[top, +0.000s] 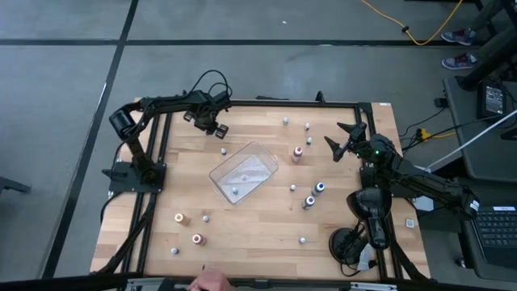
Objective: Pick & Place food coloring
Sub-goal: Put the left small blue food coloring bottle into the transparent bin
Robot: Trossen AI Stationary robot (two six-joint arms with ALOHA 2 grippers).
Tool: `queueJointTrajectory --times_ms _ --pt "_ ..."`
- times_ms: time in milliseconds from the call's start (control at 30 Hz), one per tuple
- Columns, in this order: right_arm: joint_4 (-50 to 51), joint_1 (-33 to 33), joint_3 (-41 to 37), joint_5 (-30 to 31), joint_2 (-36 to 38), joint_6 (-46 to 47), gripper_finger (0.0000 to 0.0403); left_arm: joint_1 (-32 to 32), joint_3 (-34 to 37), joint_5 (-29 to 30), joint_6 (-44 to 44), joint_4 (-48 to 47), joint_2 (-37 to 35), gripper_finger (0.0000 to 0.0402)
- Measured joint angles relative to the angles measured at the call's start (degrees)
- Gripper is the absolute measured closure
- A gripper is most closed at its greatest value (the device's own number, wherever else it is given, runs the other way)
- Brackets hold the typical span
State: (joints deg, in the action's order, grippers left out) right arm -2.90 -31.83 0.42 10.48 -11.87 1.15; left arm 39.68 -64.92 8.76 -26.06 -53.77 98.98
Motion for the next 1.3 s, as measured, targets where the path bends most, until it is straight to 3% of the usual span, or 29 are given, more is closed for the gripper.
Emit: queueJointTrajectory --times_ms 367,600,833,1100,1300 --pt "0.0 0.0 0.0 0.0 0.01 -0.02 0.0008 -5.67 -9.26 -2.66 -1.78 -12.36 -11.81 0.034" --pt "0.0 0.0 0.0 0.0 0.0 -0.09 0.0008 -12.37 -17.56 -4.78 -3.52 -20.87 -14.66 0.034" --pt "0.02 0.0 -0.01 0.0 0.0 -0.06 0.0008 -21.92 -22.8 -7.28 -4.94 -21.93 -14.45 0.034" --pt "0.02 0.0 0.01 0.0 0.01 -0.06 0.0008 -31.95 -23.11 -10.17 -7.98 -20.62 -10.16 0.034" --pt "0.0 0.0 0.0 0.0 0.01 -0.09 0.0008 -35.87 -23.11 -9.9 -8.78 -19.6 -5.98 0.0341"
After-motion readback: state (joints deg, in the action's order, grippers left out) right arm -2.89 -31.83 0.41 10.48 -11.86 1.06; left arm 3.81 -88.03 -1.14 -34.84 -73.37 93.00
